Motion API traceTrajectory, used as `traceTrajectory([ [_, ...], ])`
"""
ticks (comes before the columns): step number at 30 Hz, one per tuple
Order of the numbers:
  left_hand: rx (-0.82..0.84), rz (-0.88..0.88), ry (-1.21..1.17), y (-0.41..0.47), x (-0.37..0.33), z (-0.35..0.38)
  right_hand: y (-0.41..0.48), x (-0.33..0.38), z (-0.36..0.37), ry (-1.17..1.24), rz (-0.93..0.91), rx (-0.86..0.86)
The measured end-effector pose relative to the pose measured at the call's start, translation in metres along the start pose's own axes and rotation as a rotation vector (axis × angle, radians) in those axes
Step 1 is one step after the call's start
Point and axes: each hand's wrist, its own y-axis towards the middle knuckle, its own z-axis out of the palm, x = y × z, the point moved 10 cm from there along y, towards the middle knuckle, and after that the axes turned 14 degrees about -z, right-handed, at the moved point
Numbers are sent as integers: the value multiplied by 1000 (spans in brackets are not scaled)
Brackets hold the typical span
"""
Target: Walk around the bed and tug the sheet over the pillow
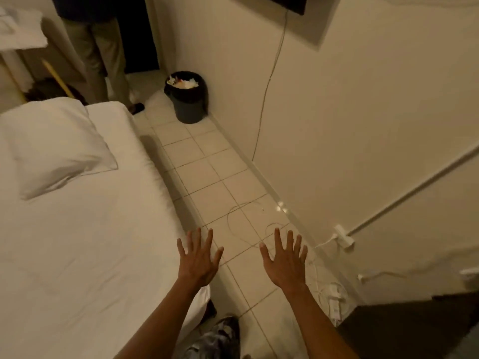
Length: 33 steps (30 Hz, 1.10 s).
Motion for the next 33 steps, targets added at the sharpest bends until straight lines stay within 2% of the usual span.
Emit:
traceTrajectory([
  [8, -9, -237, -76, 124, -20, -26, 172, 18, -35, -65, -232, 26],
  [15, -35, -353, -178, 235, -28, -86, 318, 60, -68, -114, -377, 38],
  [17, -20, -383, -183, 255, -27, -102, 349, 73, -68, -108, -407, 93],
  [25, -41, -584, -219, 363, 2, -145, 509, 147, -77, -159, -605, 157],
  [33, -153, -758, -356, 461, 32, -220, 658, 259, -93, -215, -782, 253],
])
